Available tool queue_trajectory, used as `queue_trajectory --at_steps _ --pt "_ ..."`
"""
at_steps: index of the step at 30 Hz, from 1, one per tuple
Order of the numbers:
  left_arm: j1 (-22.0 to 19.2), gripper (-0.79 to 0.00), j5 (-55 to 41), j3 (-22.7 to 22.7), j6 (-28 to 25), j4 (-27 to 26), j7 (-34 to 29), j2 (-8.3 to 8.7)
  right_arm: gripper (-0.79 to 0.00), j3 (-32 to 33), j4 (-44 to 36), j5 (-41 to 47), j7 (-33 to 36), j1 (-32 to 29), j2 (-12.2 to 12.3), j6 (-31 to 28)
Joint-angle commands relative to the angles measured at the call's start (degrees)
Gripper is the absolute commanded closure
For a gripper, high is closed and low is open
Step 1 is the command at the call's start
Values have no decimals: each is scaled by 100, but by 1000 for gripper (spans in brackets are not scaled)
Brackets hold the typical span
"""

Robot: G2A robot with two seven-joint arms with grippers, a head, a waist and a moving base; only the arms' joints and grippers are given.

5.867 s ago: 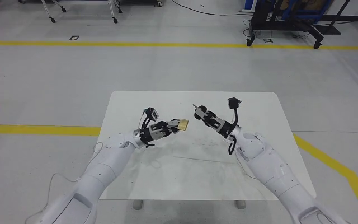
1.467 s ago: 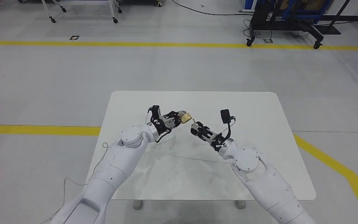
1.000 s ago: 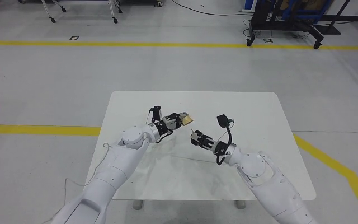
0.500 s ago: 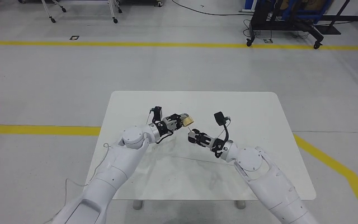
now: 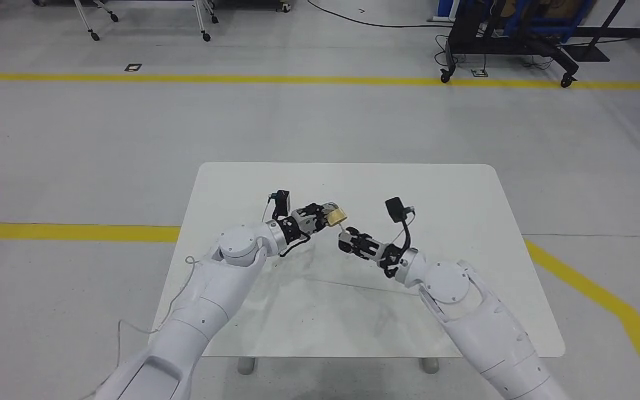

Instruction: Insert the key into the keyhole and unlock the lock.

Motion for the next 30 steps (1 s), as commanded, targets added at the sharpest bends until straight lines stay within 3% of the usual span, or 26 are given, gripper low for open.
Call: queue_trajectory --at_steps 1,30 --pt "6 0 7 -12 3 -6 -2 -2 0 -12 31 17 2 24 -8 11" --pt "65 0 448 -78 -14 -167 -82 -10 0 67 83 73 76 28 -41 40"
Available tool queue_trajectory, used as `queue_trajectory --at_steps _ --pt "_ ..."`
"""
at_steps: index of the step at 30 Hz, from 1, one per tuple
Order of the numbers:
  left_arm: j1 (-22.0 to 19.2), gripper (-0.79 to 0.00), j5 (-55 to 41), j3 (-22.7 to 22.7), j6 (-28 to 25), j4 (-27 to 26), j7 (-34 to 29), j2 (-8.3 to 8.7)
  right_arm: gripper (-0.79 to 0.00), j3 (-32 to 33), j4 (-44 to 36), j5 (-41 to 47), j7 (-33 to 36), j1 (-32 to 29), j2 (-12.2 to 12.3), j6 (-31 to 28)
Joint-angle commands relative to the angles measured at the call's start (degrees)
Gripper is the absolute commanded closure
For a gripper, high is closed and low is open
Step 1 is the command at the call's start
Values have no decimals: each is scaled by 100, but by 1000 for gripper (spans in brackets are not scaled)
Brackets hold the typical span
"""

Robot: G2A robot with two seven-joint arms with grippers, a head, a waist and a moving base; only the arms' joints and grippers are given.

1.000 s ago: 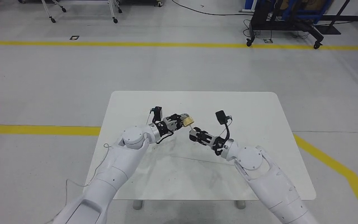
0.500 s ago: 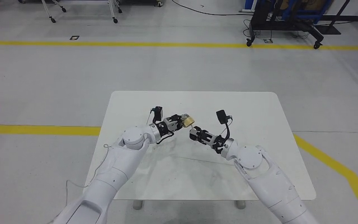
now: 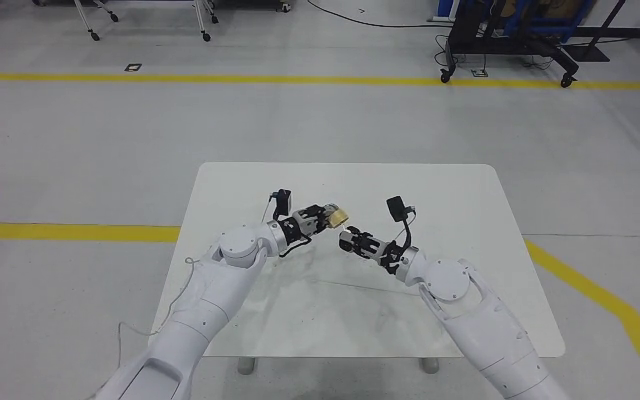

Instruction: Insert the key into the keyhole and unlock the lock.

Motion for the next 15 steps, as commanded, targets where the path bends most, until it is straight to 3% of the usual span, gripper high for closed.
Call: queue_trajectory --at_steps 1,15 --pt "0 0 86 18 -18 -17 -3 -1 0 2 2 -11 18 5 -1 -4" --pt "10 0 298 20 -23 -68 -39 -7 0 129 -38 -139 175 -68 28 -20"
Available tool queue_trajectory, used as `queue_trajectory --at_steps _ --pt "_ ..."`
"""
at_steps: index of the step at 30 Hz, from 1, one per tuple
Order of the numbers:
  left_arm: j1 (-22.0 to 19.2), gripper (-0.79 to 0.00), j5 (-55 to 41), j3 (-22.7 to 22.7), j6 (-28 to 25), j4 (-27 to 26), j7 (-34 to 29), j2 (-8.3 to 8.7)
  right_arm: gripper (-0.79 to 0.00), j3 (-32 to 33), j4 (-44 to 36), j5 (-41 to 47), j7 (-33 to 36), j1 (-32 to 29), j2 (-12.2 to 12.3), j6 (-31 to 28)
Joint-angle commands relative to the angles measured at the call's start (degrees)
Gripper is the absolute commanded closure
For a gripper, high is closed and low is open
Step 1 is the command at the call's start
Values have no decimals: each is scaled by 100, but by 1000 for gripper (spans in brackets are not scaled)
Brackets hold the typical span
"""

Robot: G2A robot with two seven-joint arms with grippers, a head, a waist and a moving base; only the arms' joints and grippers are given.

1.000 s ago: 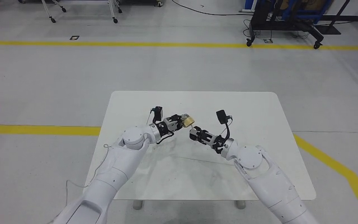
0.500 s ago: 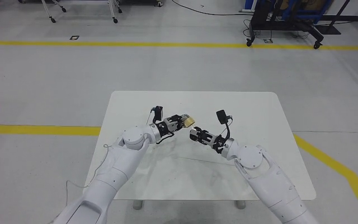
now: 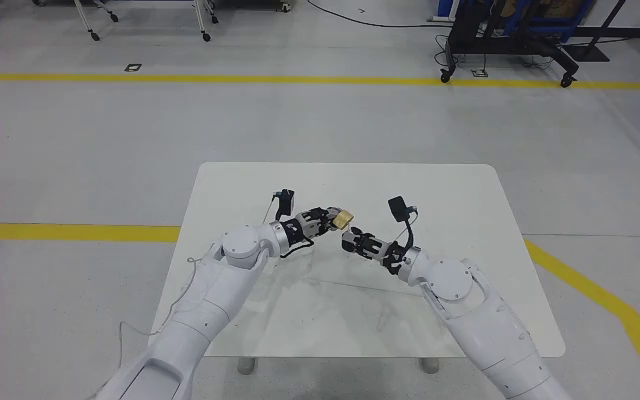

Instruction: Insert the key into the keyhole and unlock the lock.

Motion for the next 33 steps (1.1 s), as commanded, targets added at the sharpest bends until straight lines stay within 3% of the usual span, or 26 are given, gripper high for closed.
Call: queue_trajectory --at_steps 1,14,33 --pt "6 0 -1 -8 -6 -5 -8 -2 0 27 -23 -32 53 -23 10 -14" --pt "71 0 -202 -214 -79 -58 -113 20 0 586 -729 -108 208 -511 141 -304" --pt "111 0 -318 -320 -83 -70 -167 40 0 586 -729 -108 208 -511 141 -304"
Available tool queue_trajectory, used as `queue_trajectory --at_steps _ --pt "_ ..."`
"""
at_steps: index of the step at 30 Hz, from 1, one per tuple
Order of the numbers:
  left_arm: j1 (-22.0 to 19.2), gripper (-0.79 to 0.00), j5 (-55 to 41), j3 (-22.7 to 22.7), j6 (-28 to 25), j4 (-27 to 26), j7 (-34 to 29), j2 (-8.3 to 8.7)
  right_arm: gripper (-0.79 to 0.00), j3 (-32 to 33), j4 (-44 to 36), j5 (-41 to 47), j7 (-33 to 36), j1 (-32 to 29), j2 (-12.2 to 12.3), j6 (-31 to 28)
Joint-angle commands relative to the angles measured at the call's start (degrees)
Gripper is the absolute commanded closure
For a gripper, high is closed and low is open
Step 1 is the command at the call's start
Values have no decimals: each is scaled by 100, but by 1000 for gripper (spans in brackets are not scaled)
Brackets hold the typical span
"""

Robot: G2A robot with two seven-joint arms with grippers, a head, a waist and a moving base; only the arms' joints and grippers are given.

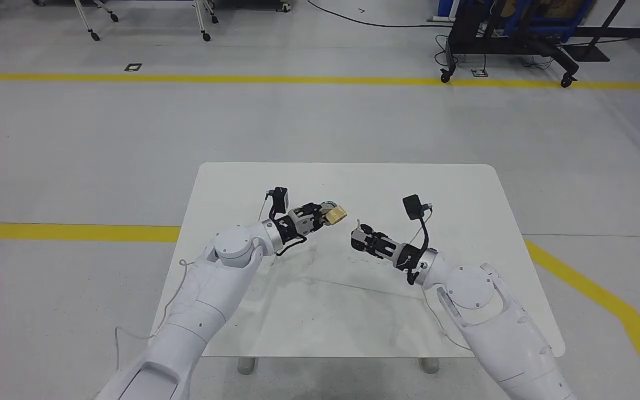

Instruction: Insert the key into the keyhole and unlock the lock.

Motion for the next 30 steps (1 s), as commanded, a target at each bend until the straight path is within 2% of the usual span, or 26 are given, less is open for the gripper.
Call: queue_trajectory --at_steps 1,27,30 --pt "0 0 0 0 0 0 0 0 0 0 0 0 0 0 0 0" --pt "25 0 15 2 1 -40 42 0 0 0 0 0 0 0 0 0" --pt "107 0 35 -6 140 -191 62 11 0 47 4 431 615 92 18 -24"
